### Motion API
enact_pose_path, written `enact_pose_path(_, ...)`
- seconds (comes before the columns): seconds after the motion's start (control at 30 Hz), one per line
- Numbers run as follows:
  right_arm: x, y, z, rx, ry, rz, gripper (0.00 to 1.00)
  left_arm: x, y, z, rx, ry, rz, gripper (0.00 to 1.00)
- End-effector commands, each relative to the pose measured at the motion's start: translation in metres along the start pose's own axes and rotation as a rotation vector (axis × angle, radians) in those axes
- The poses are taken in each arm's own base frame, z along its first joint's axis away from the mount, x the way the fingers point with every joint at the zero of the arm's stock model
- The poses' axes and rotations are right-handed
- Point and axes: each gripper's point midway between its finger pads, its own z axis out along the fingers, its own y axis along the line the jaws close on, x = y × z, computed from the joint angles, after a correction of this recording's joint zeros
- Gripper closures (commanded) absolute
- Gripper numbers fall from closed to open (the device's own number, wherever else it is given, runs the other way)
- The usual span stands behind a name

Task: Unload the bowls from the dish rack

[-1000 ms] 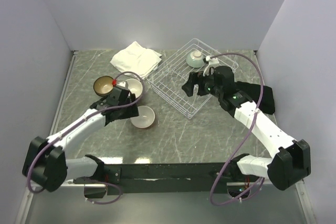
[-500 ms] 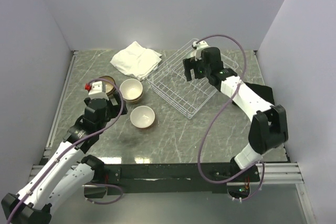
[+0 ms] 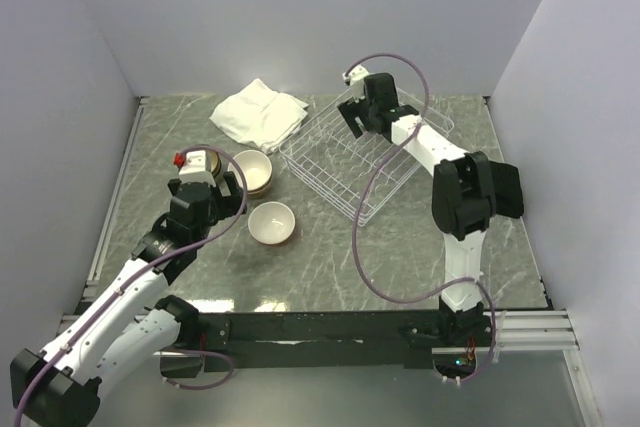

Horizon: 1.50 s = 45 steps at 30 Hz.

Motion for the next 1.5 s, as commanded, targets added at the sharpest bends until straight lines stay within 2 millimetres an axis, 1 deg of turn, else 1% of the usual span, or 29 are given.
enact_pose_path(0.0, -0.023, -0.031, 0.019, 0.117, -0.035, -0.130, 0.00, -0.016, -0.001, -0.001, 0.007, -0.075, -0.011, 0.01)
enact_pose_path(0.03, -0.021, -0.033, 0.024, 0.125, -0.027, -0.159, 0.00, -0.015, -0.001, -0.001, 0.007, -0.075, -0.011, 0.01)
enact_pose_path(0.07, -0.026, -0.036, 0.025, 0.143, -0.031, -0.171, 0.00, -0.015, 0.000, -0.001, 0.007, -0.075, -0.010, 0.01)
enact_pose_path(0.1, -0.019, -0.036, 0.034, 0.147, -0.017, -0.185, 0.00, -0.013, 0.000, 0.000, 0.007, -0.069, -0.009, 0.01)
enact_pose_path(0.13, -0.017, -0.036, 0.038, 0.154, -0.010, -0.214, 0.00, -0.012, -0.001, 0.000, 0.007, -0.068, -0.006, 0.01)
enact_pose_path(0.17, -0.016, -0.040, 0.040, 0.175, -0.004, -0.226, 0.00, -0.011, 0.000, 0.001, 0.005, -0.062, -0.004, 0.01)
enact_pose_path(0.2, -0.010, -0.039, 0.047, 0.177, 0.007, -0.237, 0.00, -0.009, 0.000, 0.003, 0.000, -0.052, -0.001, 0.01)
enact_pose_path(0.3, 0.001, -0.040, 0.057, 0.196, 0.039, -0.288, 0.00, -0.003, -0.001, 0.007, -0.001, -0.027, 0.009, 0.01)
enact_pose_path(0.5, 0.015, -0.034, 0.072, 0.200, 0.061, -0.387, 0.00, 0.005, -0.002, 0.012, -0.002, 0.008, 0.020, 0.01)
enact_pose_path(0.57, 0.020, -0.035, 0.076, 0.216, 0.073, -0.421, 0.00, 0.006, -0.003, 0.012, 0.000, 0.014, 0.017, 0.00)
enact_pose_path(0.6, 0.017, -0.035, 0.077, 0.229, 0.060, -0.431, 0.00, 0.007, -0.004, 0.013, 0.003, 0.015, 0.018, 0.01)
enact_pose_path(0.73, 0.021, -0.034, 0.081, 0.228, 0.061, -0.493, 0.00, 0.008, -0.004, 0.012, 0.005, 0.015, 0.015, 0.00)
enact_pose_path(0.8, 0.014, -0.034, 0.082, 0.240, 0.031, -0.509, 0.00, 0.007, -0.003, 0.011, 0.006, 0.013, 0.013, 0.01)
enact_pose_path(0.9, 0.016, -0.028, 0.087, 0.199, 0.020, -0.543, 0.00, 0.009, -0.004, 0.011, 0.011, 0.016, 0.016, 0.01)
enact_pose_path(0.93, 0.013, -0.027, 0.088, 0.191, 0.012, -0.546, 0.00, 0.009, -0.004, 0.011, 0.012, 0.017, 0.016, 0.01)
enact_pose_path(1.0, 0.019, -0.024, 0.093, 0.179, 0.025, -0.559, 0.00, 0.009, -0.004, 0.011, 0.010, 0.018, 0.016, 0.01)
enact_pose_path(1.07, 0.020, -0.021, 0.096, 0.169, 0.024, -0.566, 0.00, 0.010, -0.004, 0.011, 0.011, 0.024, 0.020, 0.01)
enact_pose_path(1.23, 0.025, -0.021, 0.103, 0.163, 0.030, -0.584, 0.00, 0.012, -0.004, 0.012, 0.012, 0.032, 0.024, 0.01)
enact_pose_path(1.27, 0.030, -0.019, 0.106, 0.158, 0.041, -0.589, 0.00, 0.013, -0.005, 0.013, 0.013, 0.034, 0.024, 0.01)
enact_pose_path(1.4, 0.039, -0.015, 0.112, 0.144, 0.058, -0.601, 0.00, 0.015, -0.005, 0.013, 0.012, 0.048, 0.027, 0.00)
enact_pose_path(1.47, 0.043, -0.017, 0.114, 0.157, 0.072, -0.601, 0.01, 0.016, -0.005, 0.013, 0.013, 0.050, 0.026, 0.01)
